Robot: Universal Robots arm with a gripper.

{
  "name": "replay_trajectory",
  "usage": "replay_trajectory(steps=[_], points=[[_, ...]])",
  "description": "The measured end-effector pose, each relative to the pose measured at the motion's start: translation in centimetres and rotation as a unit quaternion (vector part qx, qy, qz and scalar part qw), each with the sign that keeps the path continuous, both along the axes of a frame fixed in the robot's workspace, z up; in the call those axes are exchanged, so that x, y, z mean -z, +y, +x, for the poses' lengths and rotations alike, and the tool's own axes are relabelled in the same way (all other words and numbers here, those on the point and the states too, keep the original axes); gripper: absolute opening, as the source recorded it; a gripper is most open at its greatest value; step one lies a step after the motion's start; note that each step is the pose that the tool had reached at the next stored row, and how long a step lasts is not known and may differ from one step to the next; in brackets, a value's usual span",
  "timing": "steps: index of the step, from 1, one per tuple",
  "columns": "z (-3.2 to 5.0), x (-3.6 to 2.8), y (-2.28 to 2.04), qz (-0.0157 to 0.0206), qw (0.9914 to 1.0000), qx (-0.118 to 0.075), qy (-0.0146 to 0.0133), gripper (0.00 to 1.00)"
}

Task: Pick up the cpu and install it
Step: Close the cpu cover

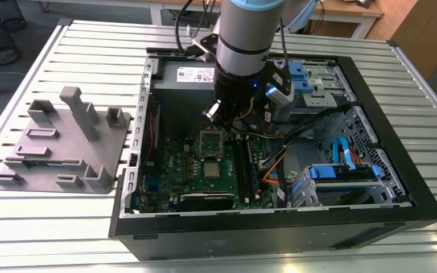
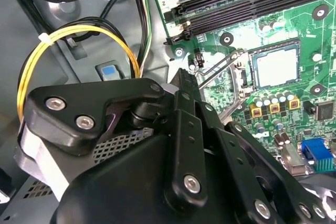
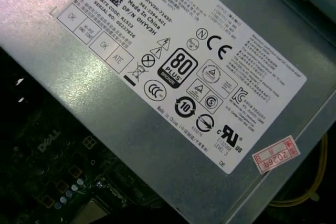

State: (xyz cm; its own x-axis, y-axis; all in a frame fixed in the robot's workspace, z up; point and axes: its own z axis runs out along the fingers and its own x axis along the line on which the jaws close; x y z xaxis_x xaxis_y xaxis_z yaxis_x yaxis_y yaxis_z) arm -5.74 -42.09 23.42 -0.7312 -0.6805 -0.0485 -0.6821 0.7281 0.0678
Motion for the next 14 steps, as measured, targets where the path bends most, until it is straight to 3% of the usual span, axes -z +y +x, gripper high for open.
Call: replay_trajectory(steps=[14], points=[[0.0,-0.48,-0.34,-0.0079,0.99995,-0.006,0.0,0.11]])
